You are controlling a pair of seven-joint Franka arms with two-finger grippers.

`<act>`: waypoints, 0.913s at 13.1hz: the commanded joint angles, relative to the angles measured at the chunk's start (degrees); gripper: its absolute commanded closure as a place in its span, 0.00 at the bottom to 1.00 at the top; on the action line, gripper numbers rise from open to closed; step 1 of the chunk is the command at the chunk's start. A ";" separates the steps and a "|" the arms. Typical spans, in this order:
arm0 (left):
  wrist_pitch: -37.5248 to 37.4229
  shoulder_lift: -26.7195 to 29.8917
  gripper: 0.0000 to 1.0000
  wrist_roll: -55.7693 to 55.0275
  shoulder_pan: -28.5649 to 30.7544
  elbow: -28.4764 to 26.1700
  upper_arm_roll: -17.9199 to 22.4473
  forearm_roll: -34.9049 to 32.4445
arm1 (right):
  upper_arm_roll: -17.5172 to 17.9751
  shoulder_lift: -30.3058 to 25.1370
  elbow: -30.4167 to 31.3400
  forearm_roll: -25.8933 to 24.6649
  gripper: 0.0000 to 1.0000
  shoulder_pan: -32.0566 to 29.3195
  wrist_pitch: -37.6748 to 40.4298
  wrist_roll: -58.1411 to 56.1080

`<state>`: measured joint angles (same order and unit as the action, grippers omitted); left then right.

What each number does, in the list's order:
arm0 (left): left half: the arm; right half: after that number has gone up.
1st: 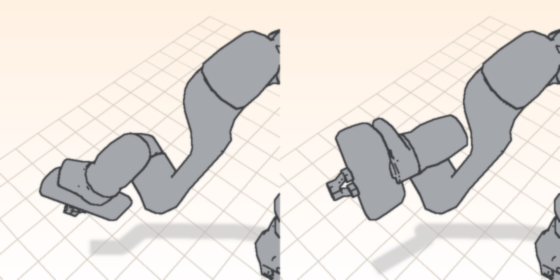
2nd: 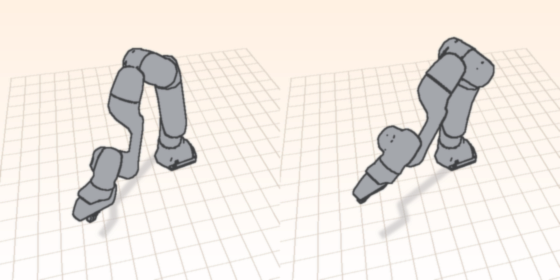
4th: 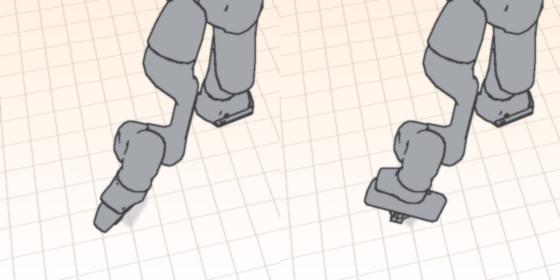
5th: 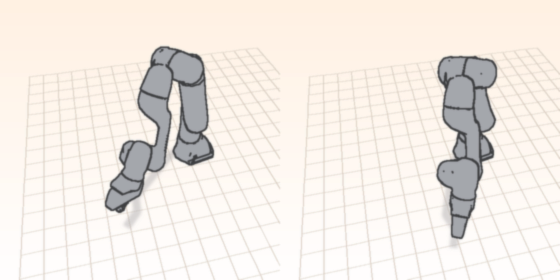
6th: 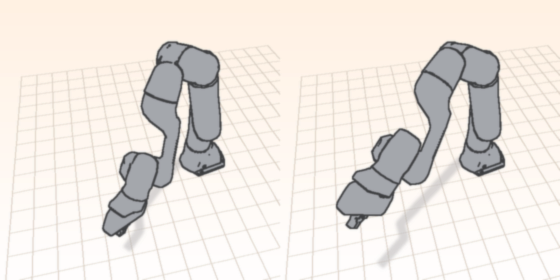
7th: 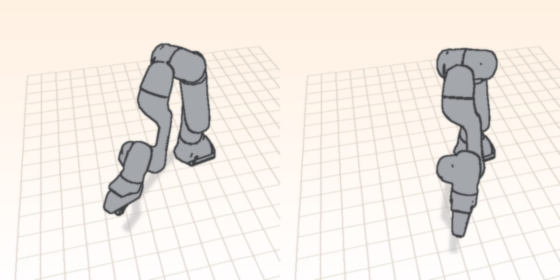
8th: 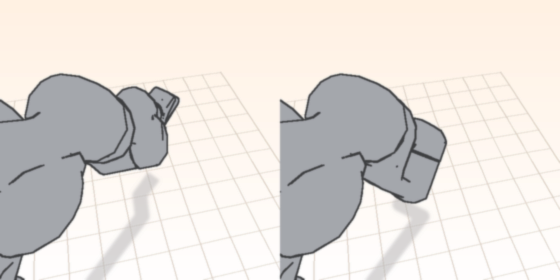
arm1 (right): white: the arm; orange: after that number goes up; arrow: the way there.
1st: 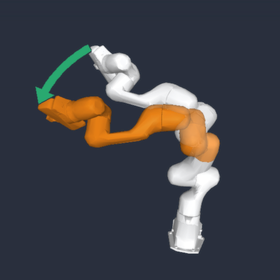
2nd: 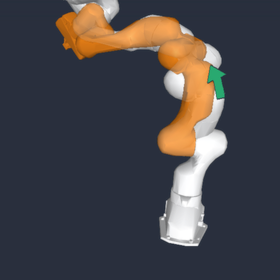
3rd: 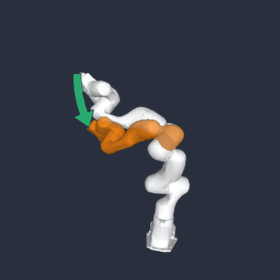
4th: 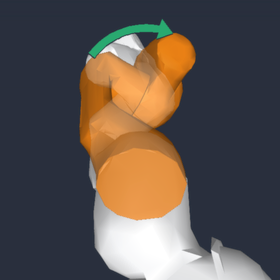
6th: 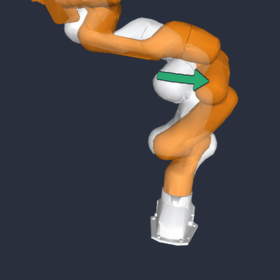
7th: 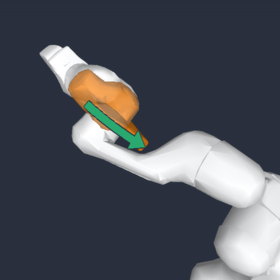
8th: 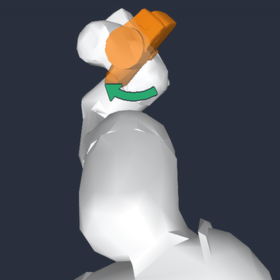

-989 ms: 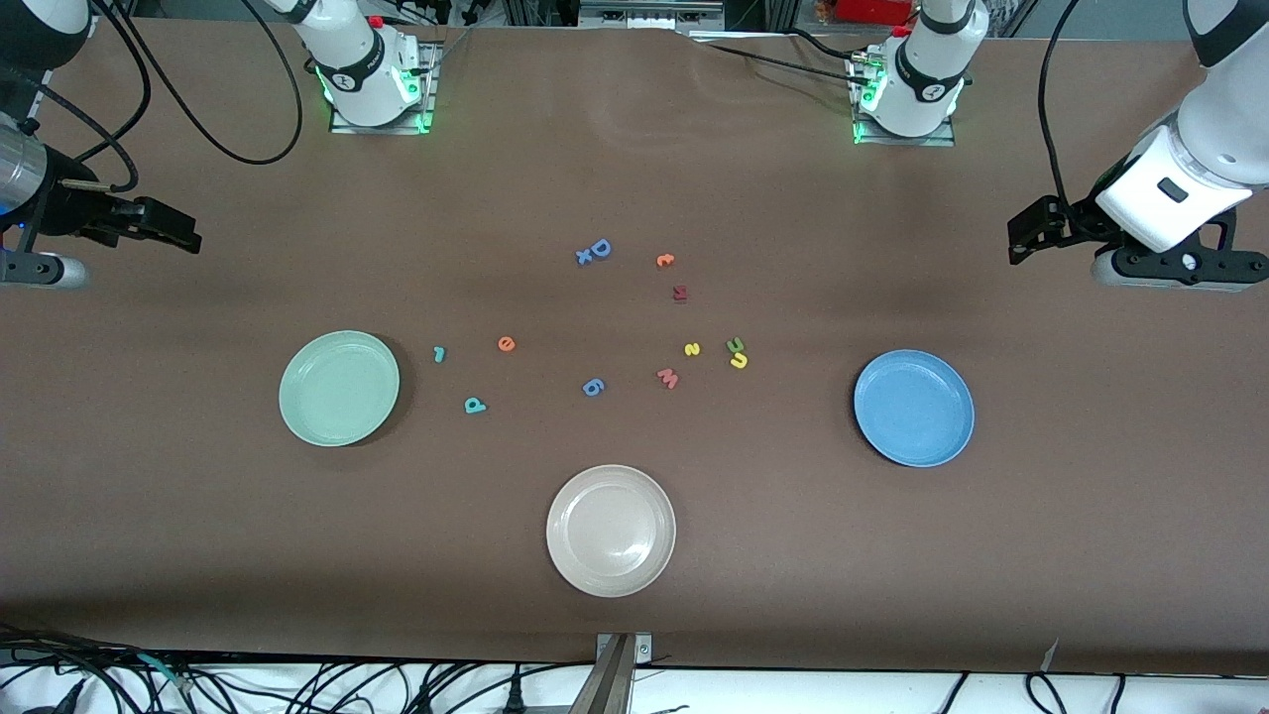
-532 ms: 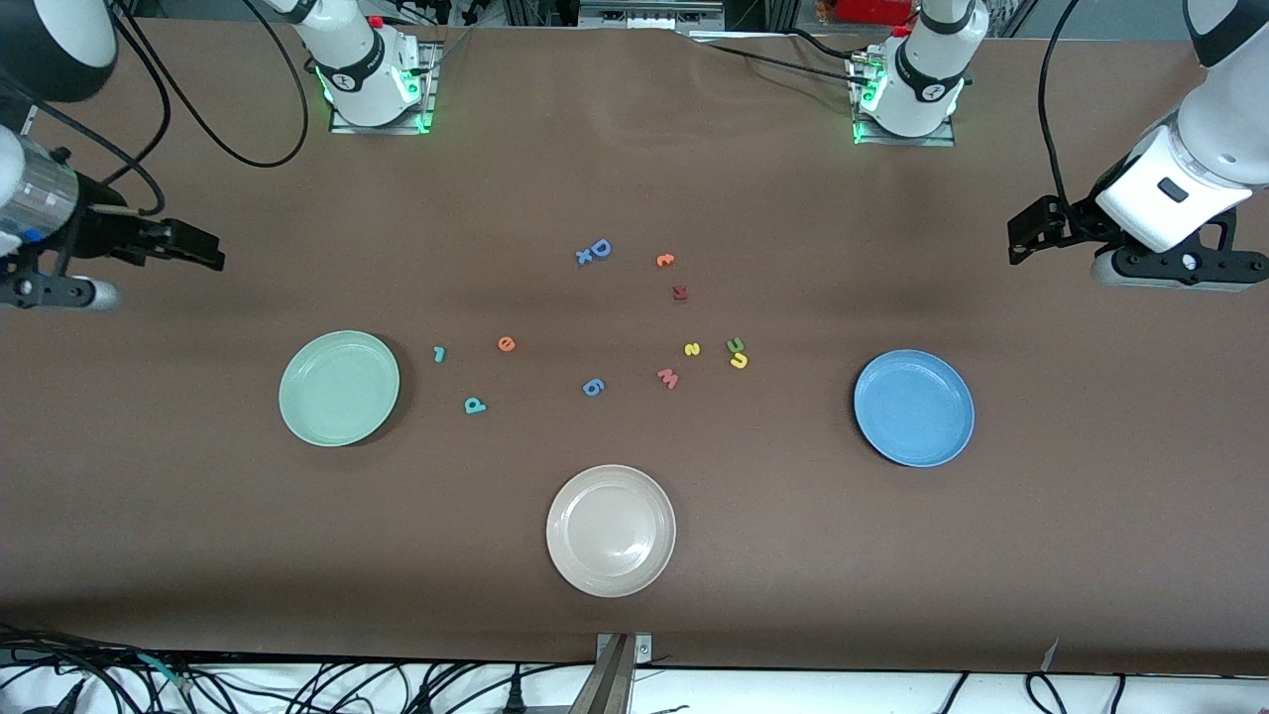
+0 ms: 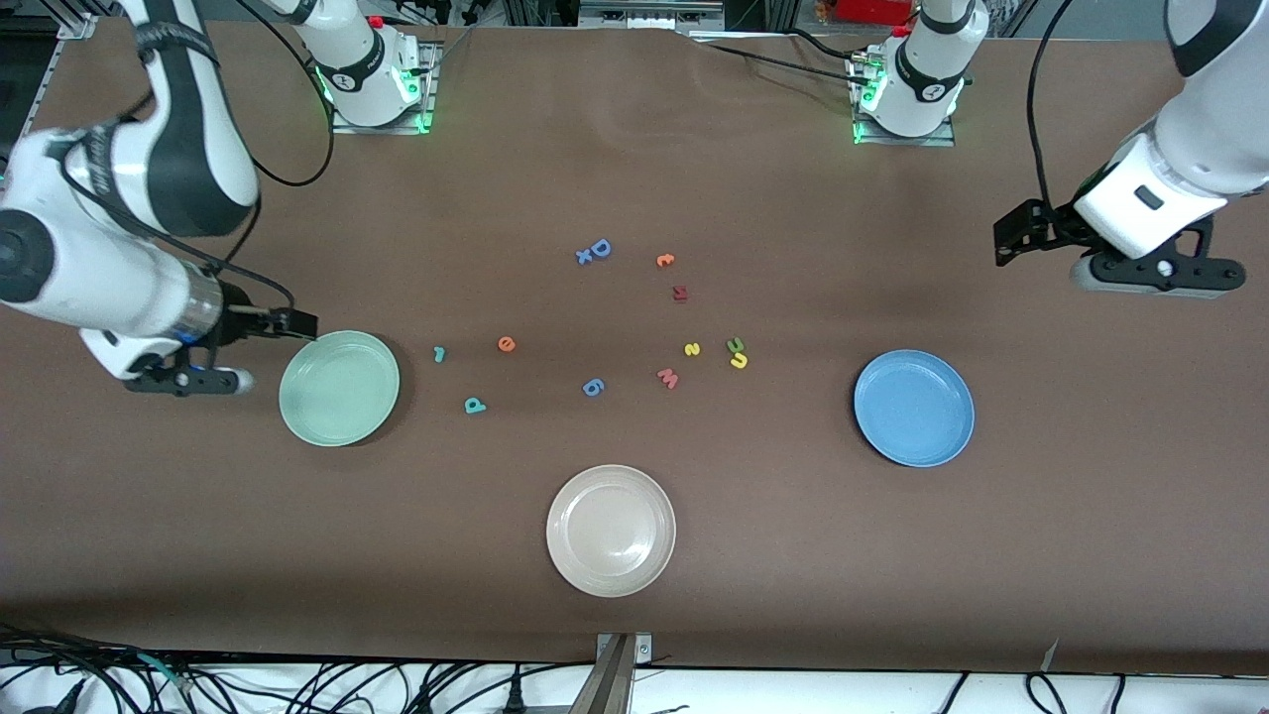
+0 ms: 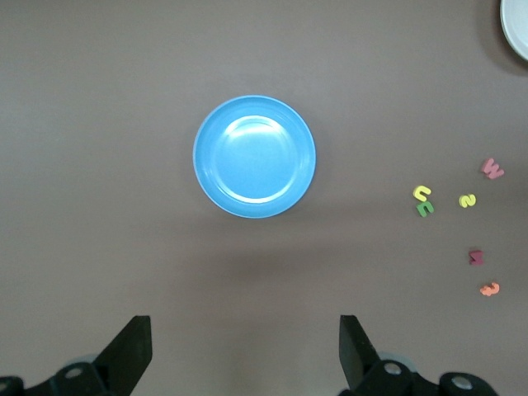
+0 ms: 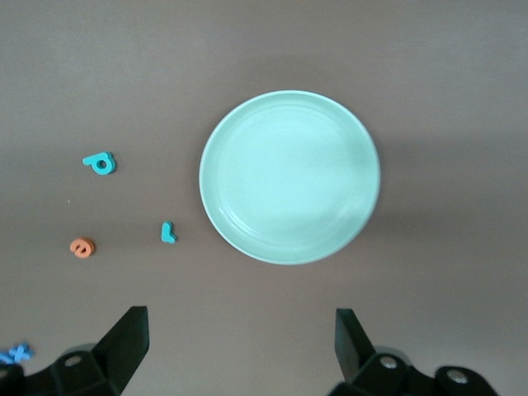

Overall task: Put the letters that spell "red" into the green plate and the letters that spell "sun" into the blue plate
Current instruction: 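Reach the left gripper toward the letters while the right gripper reaches too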

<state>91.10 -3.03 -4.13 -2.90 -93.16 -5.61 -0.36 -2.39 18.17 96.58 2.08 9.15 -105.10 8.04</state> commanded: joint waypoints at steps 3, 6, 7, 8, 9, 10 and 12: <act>1.08 -5.66 0.00 -3.75 -5.00 1.23 0.07 1.42 | -0.33 6.69 -0.86 0.91 0.00 5.43 -6.59 9.43; 6.35 -10.93 0.00 -14.38 -10.35 1.14 0.07 1.42 | -0.33 9.95 -0.86 0.91 0.00 8.16 -10.47 17.78; 8.37 -12.77 0.00 -18.76 -12.55 1.14 0.07 1.42 | -0.33 10.83 -0.69 0.91 0.00 8.86 -11.78 20.24; 10.22 -15.05 0.00 -22.90 -13.79 1.14 0.07 1.51 | -0.33 11.88 -0.25 1.00 0.00 9.30 -13.97 22.70; 12.85 -16.99 0.00 -25.90 -14.67 1.06 0.07 1.59 | -0.33 12.24 0.97 0.91 0.00 10.09 -16.60 24.64; 15.57 -19.36 0.00 -27.84 -15.38 0.88 -0.10 1.60 | -0.33 12.33 2.90 0.91 0.00 10.88 -19.76 26.14; 21.11 -24.81 0.00 -35.02 -18.36 0.09 -0.19 1.60 | -0.33 11.89 7.81 0.91 0.00 11.07 -25.57 27.03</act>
<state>108.54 -23.31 -33.77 -19.05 -93.68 -6.23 -0.17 -2.29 31.18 99.72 2.09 19.65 -125.98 33.88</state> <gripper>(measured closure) 0.000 0.000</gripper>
